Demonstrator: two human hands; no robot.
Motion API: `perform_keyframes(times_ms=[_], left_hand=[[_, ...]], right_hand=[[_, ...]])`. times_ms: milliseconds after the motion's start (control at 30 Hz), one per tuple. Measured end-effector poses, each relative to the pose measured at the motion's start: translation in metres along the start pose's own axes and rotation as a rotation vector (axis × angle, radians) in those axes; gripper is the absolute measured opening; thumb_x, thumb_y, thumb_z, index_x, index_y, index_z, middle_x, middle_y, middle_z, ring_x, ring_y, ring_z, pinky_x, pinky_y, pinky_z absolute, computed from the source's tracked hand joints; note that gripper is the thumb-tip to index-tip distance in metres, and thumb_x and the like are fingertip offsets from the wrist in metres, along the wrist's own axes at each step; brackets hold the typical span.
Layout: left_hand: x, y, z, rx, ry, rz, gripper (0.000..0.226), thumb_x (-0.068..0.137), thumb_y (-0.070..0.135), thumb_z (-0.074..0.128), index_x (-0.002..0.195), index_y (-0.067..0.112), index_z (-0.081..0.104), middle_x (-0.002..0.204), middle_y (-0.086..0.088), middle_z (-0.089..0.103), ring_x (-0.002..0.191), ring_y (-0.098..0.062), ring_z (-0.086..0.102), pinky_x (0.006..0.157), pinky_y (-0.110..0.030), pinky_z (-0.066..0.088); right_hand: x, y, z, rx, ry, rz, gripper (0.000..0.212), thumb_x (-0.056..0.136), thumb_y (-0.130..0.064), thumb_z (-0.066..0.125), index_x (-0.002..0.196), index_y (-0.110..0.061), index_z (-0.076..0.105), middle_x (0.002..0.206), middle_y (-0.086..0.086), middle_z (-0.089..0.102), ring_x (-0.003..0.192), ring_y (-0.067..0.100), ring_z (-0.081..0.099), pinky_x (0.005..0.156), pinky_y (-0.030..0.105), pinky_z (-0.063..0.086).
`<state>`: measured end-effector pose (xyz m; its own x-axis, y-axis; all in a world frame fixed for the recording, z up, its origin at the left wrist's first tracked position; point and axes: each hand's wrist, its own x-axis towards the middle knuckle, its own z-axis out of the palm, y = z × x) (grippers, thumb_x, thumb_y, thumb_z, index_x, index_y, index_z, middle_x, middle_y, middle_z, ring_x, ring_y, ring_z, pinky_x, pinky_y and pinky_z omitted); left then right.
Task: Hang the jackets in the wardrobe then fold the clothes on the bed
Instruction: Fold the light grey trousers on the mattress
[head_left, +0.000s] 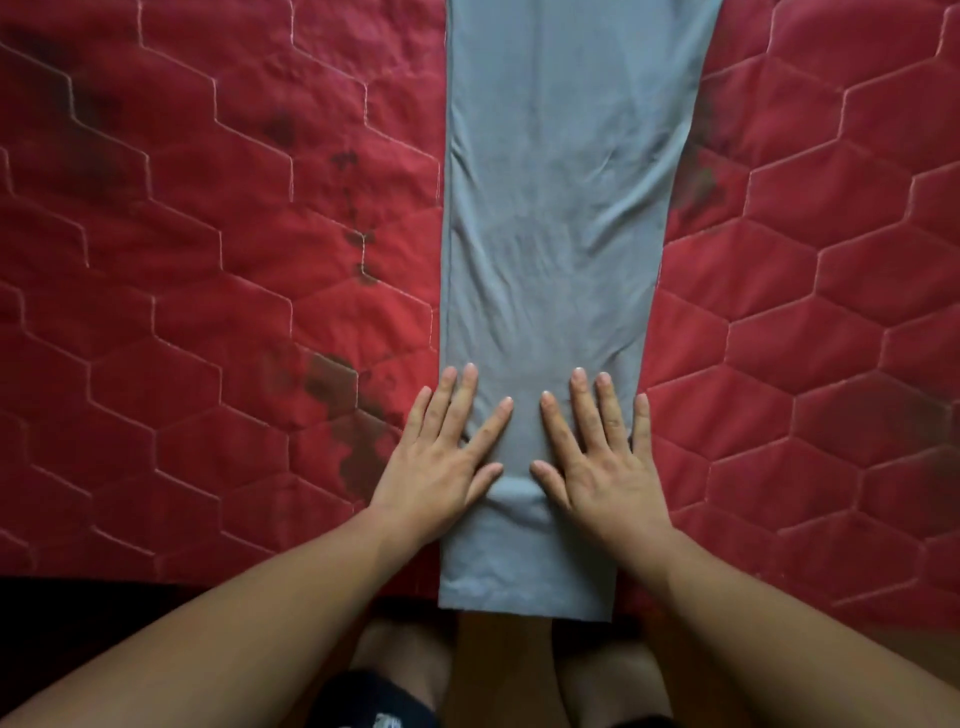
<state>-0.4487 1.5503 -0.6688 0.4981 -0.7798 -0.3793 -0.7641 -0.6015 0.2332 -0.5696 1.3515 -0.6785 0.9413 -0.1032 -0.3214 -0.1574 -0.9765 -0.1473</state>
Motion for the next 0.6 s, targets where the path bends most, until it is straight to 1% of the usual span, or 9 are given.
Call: perform_keyframes(times_ms=[67, 133, 200, 267, 367, 433, 500, 533, 600], left_hand=[[-0.013, 0.005, -0.005, -0.063, -0.032, -0.053, 0.075, 0.094, 0.049, 0.057, 0.158, 0.025, 0.027, 0.164, -0.026, 0.004, 0.153, -0.04, 0.004, 0.122, -0.052, 0.02], [-0.024, 0.006, -0.013, -0.137, -0.053, -0.087, 0.078, 0.09, 0.044, 0.066, 0.157, 0.023, 0.032, 0.164, -0.028, 0.007, 0.153, -0.039, 0.009, 0.121, -0.05, 0.026], [-0.032, 0.006, -0.023, -0.234, -0.052, -0.155, 0.078, 0.086, 0.039, 0.073, 0.154, 0.022, 0.038, 0.161, -0.023, 0.019, 0.148, -0.039, 0.024, 0.115, -0.049, 0.035], [-0.037, 0.008, -0.03, -0.438, -0.046, -0.283, 0.07, 0.084, 0.028, 0.075, 0.147, 0.024, 0.045, 0.146, -0.011, 0.033, 0.132, -0.029, 0.04, 0.11, -0.045, 0.042], [-0.037, 0.013, -0.039, -0.826, -0.124, -0.473, 0.05, 0.086, 0.011, 0.072, 0.131, 0.024, 0.055, 0.117, -0.002, 0.045, 0.101, -0.016, 0.055, 0.1, -0.035, 0.049], [-0.039, 0.016, -0.04, -0.865, -0.22, -0.477, 0.04, 0.086, 0.008, 0.07, 0.122, 0.023, 0.06, 0.114, -0.002, 0.052, 0.098, -0.015, 0.057, 0.098, -0.027, 0.046], [-0.043, 0.018, -0.038, -0.896, -0.321, -0.441, 0.036, 0.085, 0.005, 0.069, 0.117, 0.021, 0.063, 0.114, 0.003, 0.06, 0.104, -0.011, 0.057, 0.094, -0.015, 0.042], [-0.045, 0.019, -0.037, -0.912, -0.387, -0.421, 0.035, 0.084, 0.002, 0.068, 0.114, 0.019, 0.064, 0.113, 0.005, 0.063, 0.104, -0.009, 0.058, 0.092, -0.011, 0.041], [-0.049, 0.02, -0.036, -0.874, -0.531, -0.374, 0.033, 0.083, -0.002, 0.065, 0.108, 0.018, 0.067, 0.107, 0.007, 0.067, 0.1, -0.007, 0.06, 0.09, -0.014, 0.045]], right_hand=[[-0.014, -0.009, -0.007, 0.063, -0.049, 0.09, 0.077, 0.096, -0.056, 0.05, 0.16, -0.022, 0.024, 0.168, 0.019, 0.003, 0.155, 0.036, 0.003, 0.12, 0.064, 0.014], [-0.026, -0.014, -0.018, 0.162, -0.088, 0.162, 0.08, 0.091, -0.049, 0.062, 0.16, -0.024, 0.027, 0.167, 0.021, 0.002, 0.155, 0.036, 0.001, 0.122, 0.058, 0.018], [-0.034, -0.018, -0.031, 0.292, -0.088, 0.261, 0.078, 0.087, -0.03, 0.071, 0.156, -0.026, 0.036, 0.166, 0.022, 0.007, 0.154, 0.038, 0.008, 0.12, 0.053, 0.026], [-0.039, -0.023, -0.043, 0.438, -0.047, 0.436, 0.072, 0.081, -0.008, 0.068, 0.149, -0.026, 0.048, 0.16, 0.021, 0.02, 0.146, 0.039, 0.025, 0.113, 0.05, 0.033], [-0.044, -0.024, -0.052, 0.732, -0.076, 0.618, 0.056, 0.079, 0.004, 0.06, 0.131, -0.017, 0.063, 0.132, 0.016, 0.039, 0.122, 0.034, 0.046, 0.109, 0.036, 0.037], [-0.046, -0.018, -0.052, 0.846, -0.247, 0.635, 0.045, 0.081, 0.004, 0.06, 0.119, -0.018, 0.066, 0.12, 0.009, 0.052, 0.112, 0.026, 0.056, 0.098, 0.024, 0.039], [-0.049, -0.013, -0.051, 0.924, -0.439, 0.598, 0.037, 0.082, 0.003, 0.06, 0.106, -0.023, 0.068, 0.112, -0.001, 0.066, 0.107, 0.016, 0.062, 0.089, 0.018, 0.041], [-0.051, -0.011, -0.05, 0.956, -0.519, 0.574, 0.037, 0.081, 0.004, 0.06, 0.1, -0.026, 0.067, 0.107, -0.005, 0.069, 0.105, 0.014, 0.064, 0.086, 0.017, 0.044], [-0.057, -0.007, -0.046, 0.986, -0.65, 0.548, 0.037, 0.077, 0.006, 0.059, 0.09, -0.028, 0.067, 0.099, -0.003, 0.071, 0.093, 0.016, 0.068, 0.078, 0.022, 0.053]])
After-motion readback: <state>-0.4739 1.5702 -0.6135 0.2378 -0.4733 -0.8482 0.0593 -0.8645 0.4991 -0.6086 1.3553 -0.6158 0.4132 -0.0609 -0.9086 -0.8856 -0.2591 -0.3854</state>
